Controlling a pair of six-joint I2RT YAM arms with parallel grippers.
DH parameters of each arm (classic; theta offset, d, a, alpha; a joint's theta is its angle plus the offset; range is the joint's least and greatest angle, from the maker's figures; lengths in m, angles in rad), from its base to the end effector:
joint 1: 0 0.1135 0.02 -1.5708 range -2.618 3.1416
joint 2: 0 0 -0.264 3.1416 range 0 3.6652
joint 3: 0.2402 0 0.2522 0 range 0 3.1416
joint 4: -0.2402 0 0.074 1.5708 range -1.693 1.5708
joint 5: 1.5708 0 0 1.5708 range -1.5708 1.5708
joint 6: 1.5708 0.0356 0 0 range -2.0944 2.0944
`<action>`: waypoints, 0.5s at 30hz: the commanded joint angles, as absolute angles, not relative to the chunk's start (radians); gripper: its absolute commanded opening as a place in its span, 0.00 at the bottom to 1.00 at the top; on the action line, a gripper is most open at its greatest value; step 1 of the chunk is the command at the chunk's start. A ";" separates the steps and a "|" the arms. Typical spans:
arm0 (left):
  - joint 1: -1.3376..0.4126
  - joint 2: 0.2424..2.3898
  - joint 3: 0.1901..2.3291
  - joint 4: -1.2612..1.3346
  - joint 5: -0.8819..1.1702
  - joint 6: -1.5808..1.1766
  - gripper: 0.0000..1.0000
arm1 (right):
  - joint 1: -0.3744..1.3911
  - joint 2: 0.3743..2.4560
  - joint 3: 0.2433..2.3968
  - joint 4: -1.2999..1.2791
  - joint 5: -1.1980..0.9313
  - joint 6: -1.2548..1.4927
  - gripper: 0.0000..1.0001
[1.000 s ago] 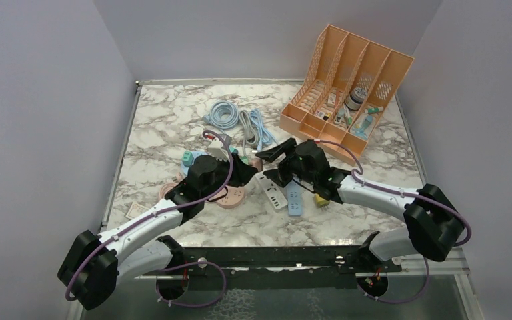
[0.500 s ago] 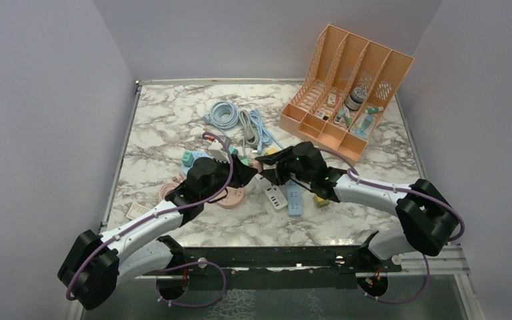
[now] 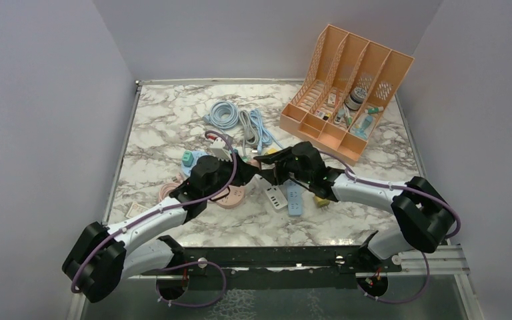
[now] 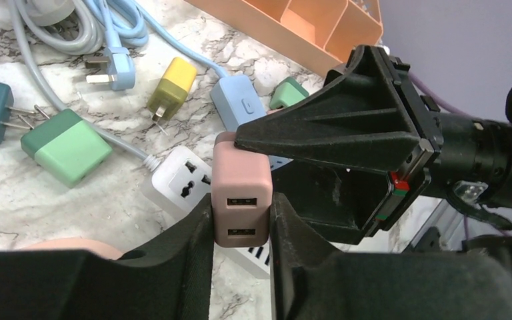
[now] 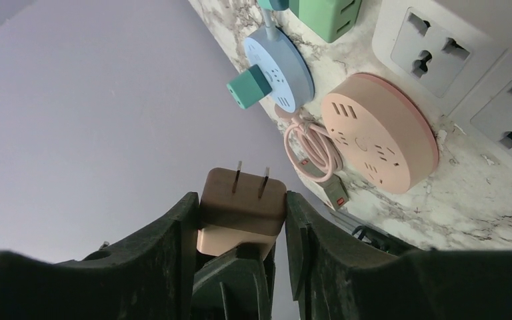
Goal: Insert the plug
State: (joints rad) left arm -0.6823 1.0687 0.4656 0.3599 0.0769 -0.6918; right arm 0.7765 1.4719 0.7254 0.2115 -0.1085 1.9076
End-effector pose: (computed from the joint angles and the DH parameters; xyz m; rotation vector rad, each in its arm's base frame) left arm 0.1807 -0.1503 0.2290 0.0492 1.9404 -1.0203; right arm 0.2174 0.2190 0.1981 1.3337 2.2524 1.4841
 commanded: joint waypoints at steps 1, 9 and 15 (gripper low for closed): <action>-0.684 1.080 0.494 0.396 0.056 -0.675 0.17 | 0.776 1.476 0.718 0.267 -0.141 1.912 0.39; -0.671 1.093 0.664 0.033 0.015 -0.448 0.11 | 0.745 1.419 0.673 0.201 -0.081 1.656 0.75; -0.619 1.238 0.892 -0.334 -0.006 -0.310 0.03 | 0.691 1.275 0.562 0.169 -0.030 1.559 0.76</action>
State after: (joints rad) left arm -0.6605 1.1591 0.7479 -0.0441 0.0349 -0.4431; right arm 0.7158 1.3640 0.6231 0.2081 -0.0891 1.6730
